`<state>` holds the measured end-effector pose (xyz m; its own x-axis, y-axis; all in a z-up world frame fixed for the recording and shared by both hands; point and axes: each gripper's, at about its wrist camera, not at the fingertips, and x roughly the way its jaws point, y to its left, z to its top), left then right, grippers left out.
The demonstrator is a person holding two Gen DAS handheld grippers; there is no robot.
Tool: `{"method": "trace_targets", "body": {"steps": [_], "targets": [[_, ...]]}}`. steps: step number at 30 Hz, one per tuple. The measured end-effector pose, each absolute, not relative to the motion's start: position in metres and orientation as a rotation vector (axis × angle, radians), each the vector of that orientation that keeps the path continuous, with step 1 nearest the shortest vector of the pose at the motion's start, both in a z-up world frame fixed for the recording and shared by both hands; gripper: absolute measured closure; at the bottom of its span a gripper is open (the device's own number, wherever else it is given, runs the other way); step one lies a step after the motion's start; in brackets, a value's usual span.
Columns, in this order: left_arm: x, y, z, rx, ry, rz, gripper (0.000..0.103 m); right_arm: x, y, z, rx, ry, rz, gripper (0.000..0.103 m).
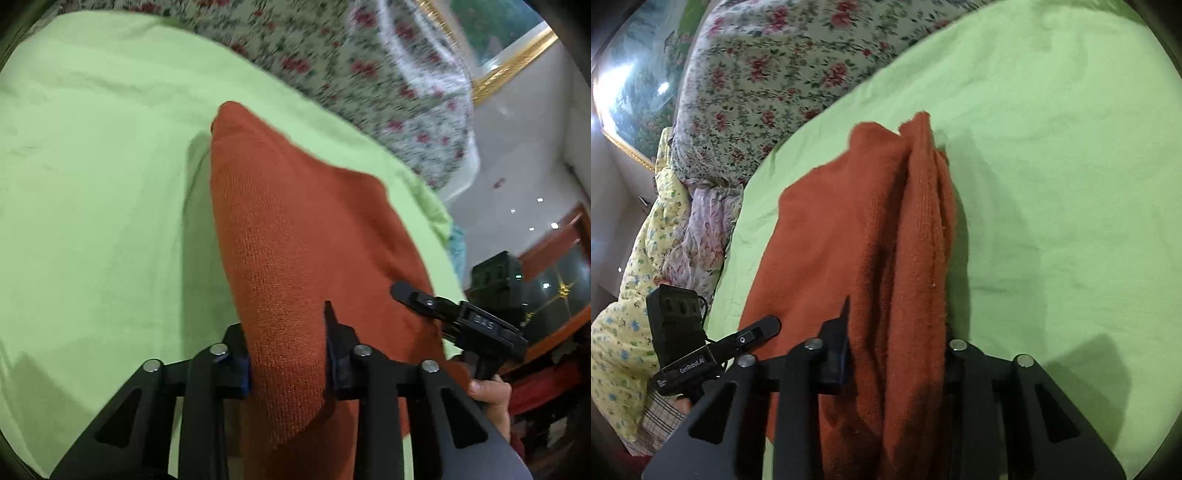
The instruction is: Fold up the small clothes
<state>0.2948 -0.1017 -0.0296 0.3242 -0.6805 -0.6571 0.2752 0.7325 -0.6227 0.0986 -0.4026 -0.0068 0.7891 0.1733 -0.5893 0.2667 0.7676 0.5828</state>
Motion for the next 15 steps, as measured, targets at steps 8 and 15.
{"method": "trace_targets", "body": {"steps": [8,15], "targets": [[0.207,-0.01,0.034,-0.418,0.936,-0.627,0.076,0.074,-0.32,0.02,0.707,0.604,0.099,0.076],[0.132,0.089,0.045,-0.397,0.894,-0.514,0.076,0.086,-0.215,0.01,0.668,0.624,0.277,0.076]]}}
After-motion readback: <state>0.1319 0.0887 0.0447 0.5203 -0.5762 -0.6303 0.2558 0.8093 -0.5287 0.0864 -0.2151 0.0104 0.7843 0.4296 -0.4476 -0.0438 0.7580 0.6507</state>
